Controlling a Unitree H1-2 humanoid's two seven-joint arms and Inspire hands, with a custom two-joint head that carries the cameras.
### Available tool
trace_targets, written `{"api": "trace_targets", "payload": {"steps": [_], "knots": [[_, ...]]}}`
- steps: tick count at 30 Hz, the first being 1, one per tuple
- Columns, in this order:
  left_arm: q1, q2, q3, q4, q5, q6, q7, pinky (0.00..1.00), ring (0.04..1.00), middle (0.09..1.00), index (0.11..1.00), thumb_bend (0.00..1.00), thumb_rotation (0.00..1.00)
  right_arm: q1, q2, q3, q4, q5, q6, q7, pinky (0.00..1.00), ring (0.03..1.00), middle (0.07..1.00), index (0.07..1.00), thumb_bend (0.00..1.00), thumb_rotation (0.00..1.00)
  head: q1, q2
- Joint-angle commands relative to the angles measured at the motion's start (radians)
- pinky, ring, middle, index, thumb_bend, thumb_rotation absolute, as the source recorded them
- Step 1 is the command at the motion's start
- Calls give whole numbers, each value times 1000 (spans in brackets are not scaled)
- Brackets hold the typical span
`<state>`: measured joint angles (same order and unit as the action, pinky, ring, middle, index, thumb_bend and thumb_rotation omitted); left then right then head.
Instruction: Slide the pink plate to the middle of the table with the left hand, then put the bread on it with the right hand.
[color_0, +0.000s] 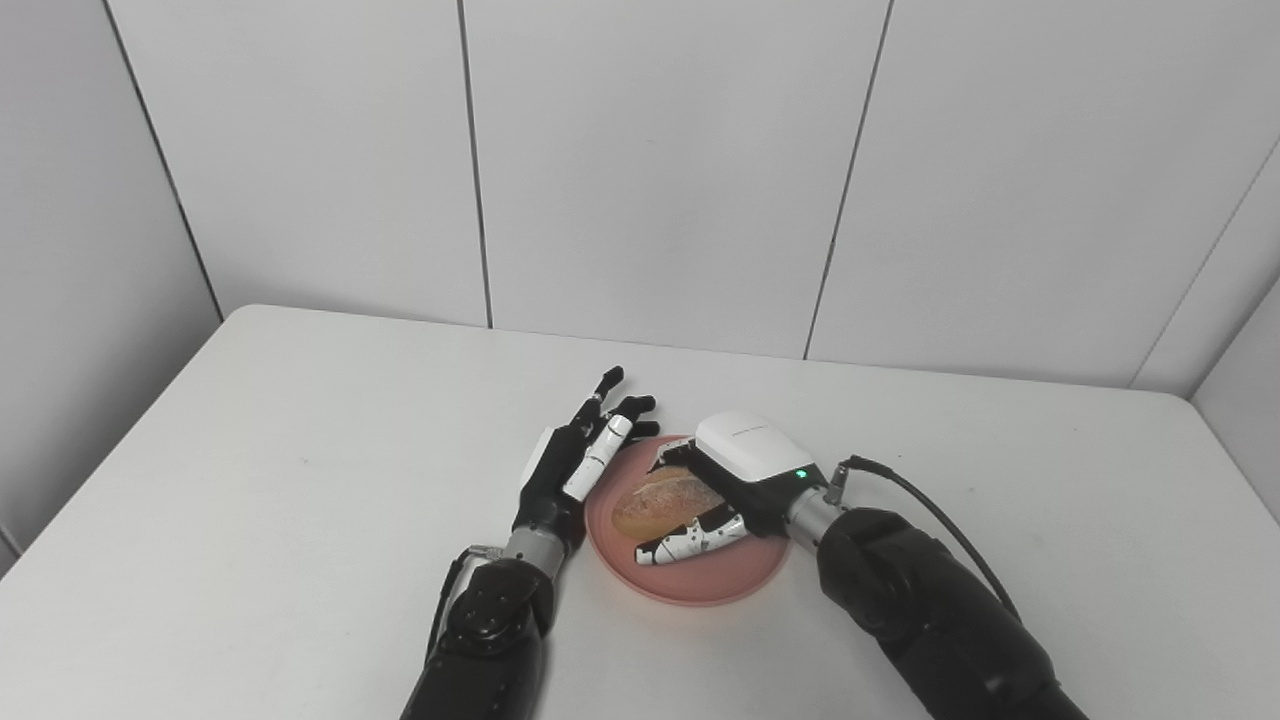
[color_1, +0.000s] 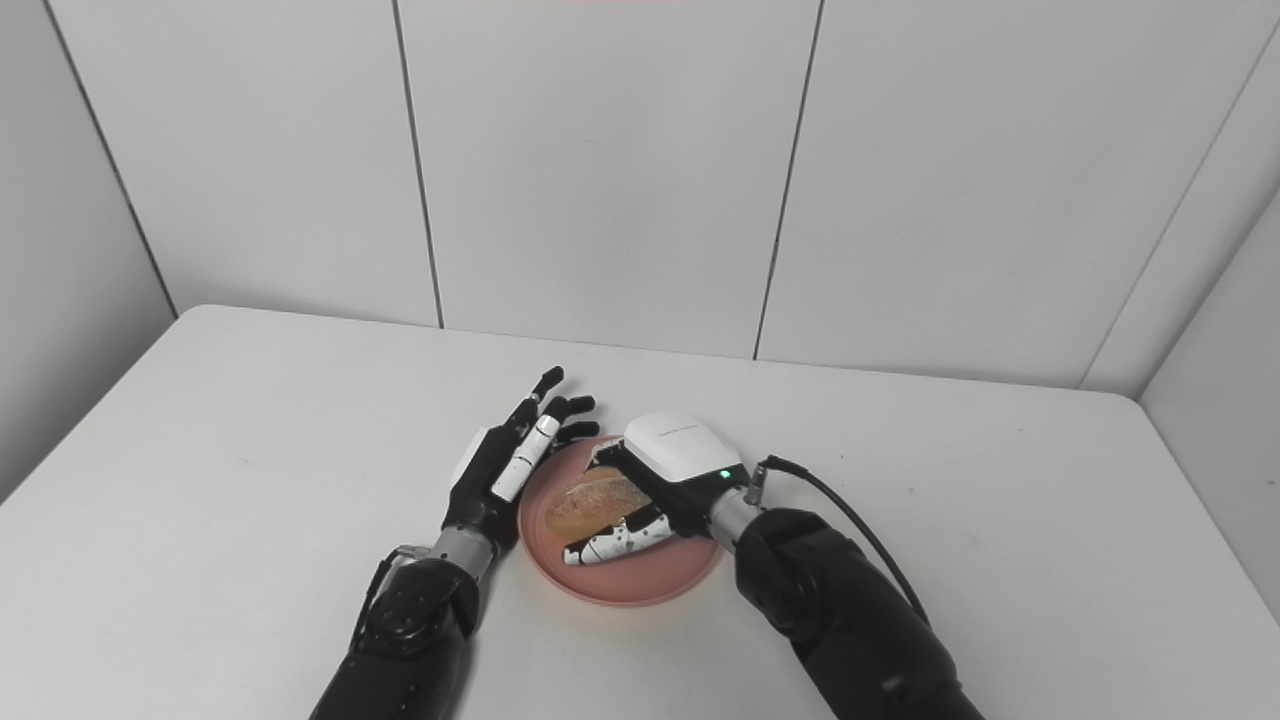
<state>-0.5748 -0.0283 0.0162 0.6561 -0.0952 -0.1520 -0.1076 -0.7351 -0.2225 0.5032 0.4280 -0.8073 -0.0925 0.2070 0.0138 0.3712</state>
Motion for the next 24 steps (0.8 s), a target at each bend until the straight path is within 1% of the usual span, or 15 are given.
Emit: {"api": "trace_targets", "payload": {"steps": [1, 5, 8, 9, 11, 12, 14, 15, 17, 18, 20, 21, 24], "knots": [[57, -7, -6, 69, -2, 36, -11, 770, 755, 813, 932, 732, 735, -16, -14, -10, -24, -3, 22, 3, 511, 606, 650, 604, 975, 774, 0, 0], [57, -7, -4, 67, -7, 29, -17, 773, 742, 809, 933, 721, 734, -11, -11, -25, -39, 7, 32, -1, 511, 607, 651, 606, 964, 756, -1, 1], [58, -8, 0, 62, -5, 28, -11, 770, 744, 818, 932, 702, 732, -11, -9, -39, -52, 16, 30, -7, 492, 587, 637, 611, 952, 748, -1, 1], [58, -9, 3, 62, -5, 26, -6, 768, 745, 817, 930, 699, 730, -11, -8, -47, -56, 21, 24, -16, 488, 583, 634, 611, 949, 747, -2, 1], [56, -11, 7, 63, -4, 23, 3, 803, 761, 807, 918, 687, 723, -9, -6, -61, -62, 30, 15, -30, 466, 561, 617, 607, 959, 759, -2, 1], [55, -14, 13, 62, -8, 22, 7, 805, 762, 806, 918, 686, 723, -6, -4, -74, -69, 43, 4, -45, 466, 561, 616, 607, 959, 760, -3, 1], [52, -16, 21, 62, -12, 20, 10, 825, 783, 793, 911, 693, 709, 1, -1, -99, -84, 65, -10, -68, 448, 535, 594, 606, 959, 749, -2, 1], [50, -16, 23, 63, -14, 17, 11, 831, 802, 809, 913, 724, 721, 4, 1, -109, -92, 74, -13, -78, 440, 523, 591, 618, 954, 751, -2, 0], [48, -17, 30, 63, -17, 14, 14, 843, 822, 829, 916, 753, 730, 15, 6, -134, -105, 99, -22, -100, 433, 513, 587, 631, 953, 754, -2, 1], [46, -17, 33, 63, -20, 12, 14, 867, 845, 852, 921, 755, 715, 21, 10, -147, -110, 112, -30, -119, 421, 505, 587, 640, 955, 781, -2, 1], [42, -17, 39, 67, -21, 0, 14, 888, 876, 880, 928, 757, 710, 36, 18, -173, -113, 137, -49, -164, 446, 541, 617, 655, 946, 832, -3, 2], [40, -16, 42, 70, -23, -7, 14, 888, 876, 880, 928, 757, 710, 43, 22, -186, -108, 153, -64, -185, 446, 541, 617, 655, 946, 832, -3, 2], [35, -15, 49, 71, -25, -16, 19, 900, 899, 910, 927, 764, 705, 59, 38, -224, -88, 204, -88, -233, 504, 606, 681, 687, 917, 898, -8, 2]]}}
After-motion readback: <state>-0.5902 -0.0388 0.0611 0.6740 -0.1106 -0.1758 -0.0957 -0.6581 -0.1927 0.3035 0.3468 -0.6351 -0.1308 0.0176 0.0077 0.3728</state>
